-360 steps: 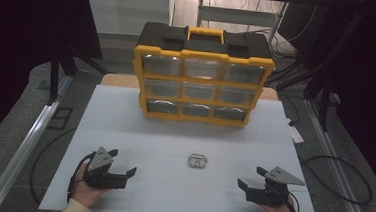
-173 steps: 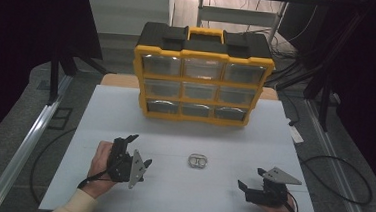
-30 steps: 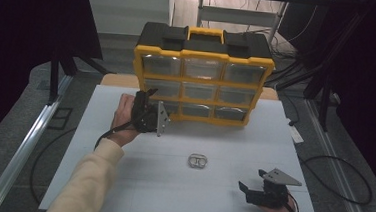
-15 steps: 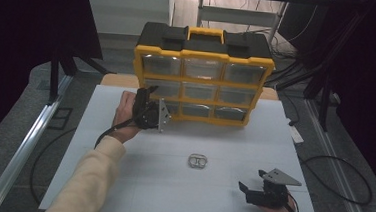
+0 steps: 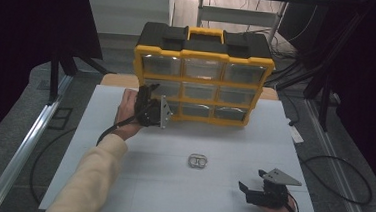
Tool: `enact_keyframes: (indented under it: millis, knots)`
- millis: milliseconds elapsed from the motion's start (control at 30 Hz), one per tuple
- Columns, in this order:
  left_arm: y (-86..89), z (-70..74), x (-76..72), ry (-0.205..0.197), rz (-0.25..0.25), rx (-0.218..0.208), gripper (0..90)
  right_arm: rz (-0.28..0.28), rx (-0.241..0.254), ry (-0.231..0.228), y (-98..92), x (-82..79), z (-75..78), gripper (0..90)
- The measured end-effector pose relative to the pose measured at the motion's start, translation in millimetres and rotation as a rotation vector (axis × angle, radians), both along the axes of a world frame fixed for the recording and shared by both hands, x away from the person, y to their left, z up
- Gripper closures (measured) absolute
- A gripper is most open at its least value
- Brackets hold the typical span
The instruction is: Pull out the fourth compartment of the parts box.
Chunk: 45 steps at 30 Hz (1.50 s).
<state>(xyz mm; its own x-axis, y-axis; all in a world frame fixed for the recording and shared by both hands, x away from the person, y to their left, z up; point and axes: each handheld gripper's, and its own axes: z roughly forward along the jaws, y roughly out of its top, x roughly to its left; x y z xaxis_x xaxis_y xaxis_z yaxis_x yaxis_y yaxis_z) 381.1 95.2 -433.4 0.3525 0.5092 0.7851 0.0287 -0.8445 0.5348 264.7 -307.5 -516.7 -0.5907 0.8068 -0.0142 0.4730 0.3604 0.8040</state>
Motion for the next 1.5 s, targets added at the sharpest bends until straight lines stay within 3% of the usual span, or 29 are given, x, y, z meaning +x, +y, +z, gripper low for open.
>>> enact_keyframes:
  millis: [400, 533, 1500]
  knots:
    - [-1.2, 0.6, 5.0, -0.015, 0.006, 0.014, 12.2, 0.0, 0.0, -0.001, -0.1, 0.0, -0.1, 12.9]
    - [-1.3, 0.1, 7.2, -0.038, 0.017, 0.011, 12.2, 0.001, -0.004, 0.001, -0.3, 0.1, -0.4, 12.9]
    - [-0.4, -4.7, 21.9, -0.06, 0.033, 0.042, 13.7, -0.007, 0.002, 0.007, -2.0, 1.0, -0.9, 12.9]
